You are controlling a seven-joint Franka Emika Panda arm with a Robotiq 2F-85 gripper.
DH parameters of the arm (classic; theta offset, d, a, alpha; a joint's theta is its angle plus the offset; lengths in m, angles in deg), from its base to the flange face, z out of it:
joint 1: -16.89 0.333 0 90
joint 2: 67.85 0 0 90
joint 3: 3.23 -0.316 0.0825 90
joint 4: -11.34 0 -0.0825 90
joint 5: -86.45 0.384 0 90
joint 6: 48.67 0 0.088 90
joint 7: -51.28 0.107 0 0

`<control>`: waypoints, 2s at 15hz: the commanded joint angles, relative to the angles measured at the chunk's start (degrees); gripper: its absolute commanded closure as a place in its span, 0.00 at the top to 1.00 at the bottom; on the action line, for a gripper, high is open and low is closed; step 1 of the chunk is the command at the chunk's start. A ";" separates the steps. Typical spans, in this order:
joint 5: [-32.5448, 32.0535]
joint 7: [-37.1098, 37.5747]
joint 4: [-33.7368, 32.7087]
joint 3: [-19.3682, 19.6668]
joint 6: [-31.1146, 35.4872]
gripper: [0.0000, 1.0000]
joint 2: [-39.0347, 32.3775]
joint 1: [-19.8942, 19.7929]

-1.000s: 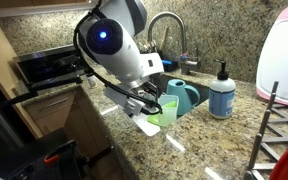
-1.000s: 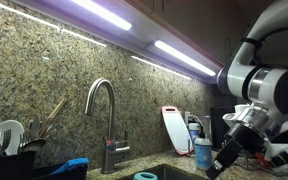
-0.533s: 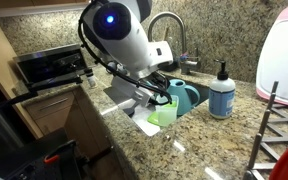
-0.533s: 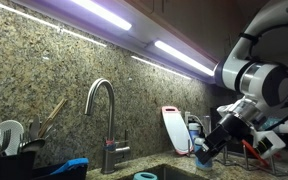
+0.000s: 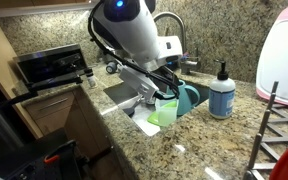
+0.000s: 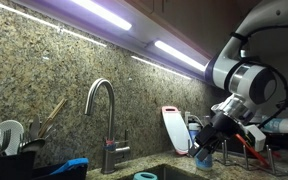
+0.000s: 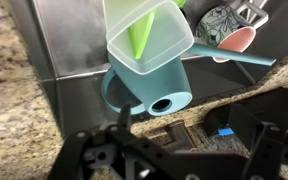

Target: Take the green lid from the sink and put it on the dish rack

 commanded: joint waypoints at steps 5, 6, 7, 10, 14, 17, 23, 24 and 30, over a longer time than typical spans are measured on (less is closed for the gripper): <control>-2.27 3.14 0.58 -0.01 1.00 1.00 -0.71 0.39; -3.65 4.93 1.04 -0.04 0.94 1.00 -0.94 0.46; -4.70 6.34 1.35 -0.10 1.40 1.00 -1.38 0.67; -7.22 9.43 1.92 -0.22 2.13 1.00 -2.66 1.19; -9.00 11.07 1.16 0.01 2.20 1.00 -4.10 1.60; -6.24 7.82 0.28 -0.22 3.53 1.00 -4.81 1.83; -1.45 4.19 -1.19 -0.95 8.42 1.00 -7.34 3.62; -0.22 3.17 -1.32 -1.15 9.06 1.00 -7.55 4.15; 4.83 -1.58 -2.23 -1.94 13.27 1.00 -8.58 7.13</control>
